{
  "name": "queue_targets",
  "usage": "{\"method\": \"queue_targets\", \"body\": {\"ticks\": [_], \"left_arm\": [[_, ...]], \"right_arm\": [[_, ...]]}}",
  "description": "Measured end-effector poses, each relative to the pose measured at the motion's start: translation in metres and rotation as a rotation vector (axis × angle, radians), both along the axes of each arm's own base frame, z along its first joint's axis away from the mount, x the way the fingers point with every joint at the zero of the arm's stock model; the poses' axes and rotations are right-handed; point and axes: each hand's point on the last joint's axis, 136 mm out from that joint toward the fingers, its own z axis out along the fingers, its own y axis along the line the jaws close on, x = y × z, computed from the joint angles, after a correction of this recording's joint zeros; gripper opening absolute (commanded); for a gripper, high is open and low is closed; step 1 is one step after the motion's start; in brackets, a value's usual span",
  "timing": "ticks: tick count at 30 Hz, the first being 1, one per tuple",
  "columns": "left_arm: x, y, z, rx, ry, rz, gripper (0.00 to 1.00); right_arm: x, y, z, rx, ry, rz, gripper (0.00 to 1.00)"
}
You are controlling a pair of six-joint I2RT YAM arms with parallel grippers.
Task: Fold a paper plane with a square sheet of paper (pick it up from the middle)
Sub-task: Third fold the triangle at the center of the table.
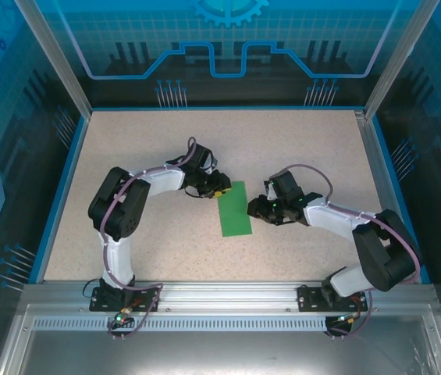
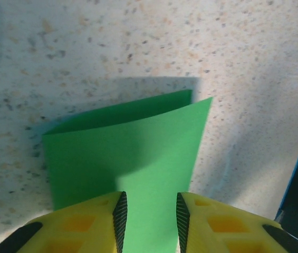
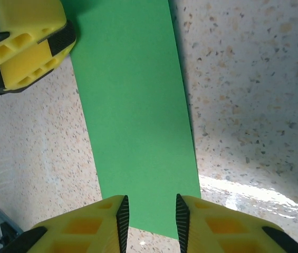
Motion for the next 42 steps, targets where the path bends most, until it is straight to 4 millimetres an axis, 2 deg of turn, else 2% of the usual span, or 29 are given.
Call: {"method": "queue_targets", "body": {"ticks": [17,24,32,38,42], "left_arm": [[-0.002,0.009,-0.018,0.054,0.017,-0.006,0.33],[-0.002,0.011,-0.02,0.049,0.015,-0.006,0.33],[-0.002,0.01,-0.019,0.037,0.011,-0.007,0.33],[-0.002,0.011,-0.019,0.037,0.012,-0.008,0.33],[-0.003,0.01,-0.02,0.033,0.011,-0.01,0.33]], "right_arm": [[-0.01,0.005,-0.038,0.0,0.113,0.052,0.34],[-0.009,0.008,-0.038,0.019,0.123,0.057,0.3],[-0.008,0.01,-0.038,0.028,0.127,0.059,0.32],[-0.005,0.016,-0.036,0.054,0.137,0.075,0.32],[0.005,0.028,-0.03,0.082,0.102,0.1,0.32]]}}
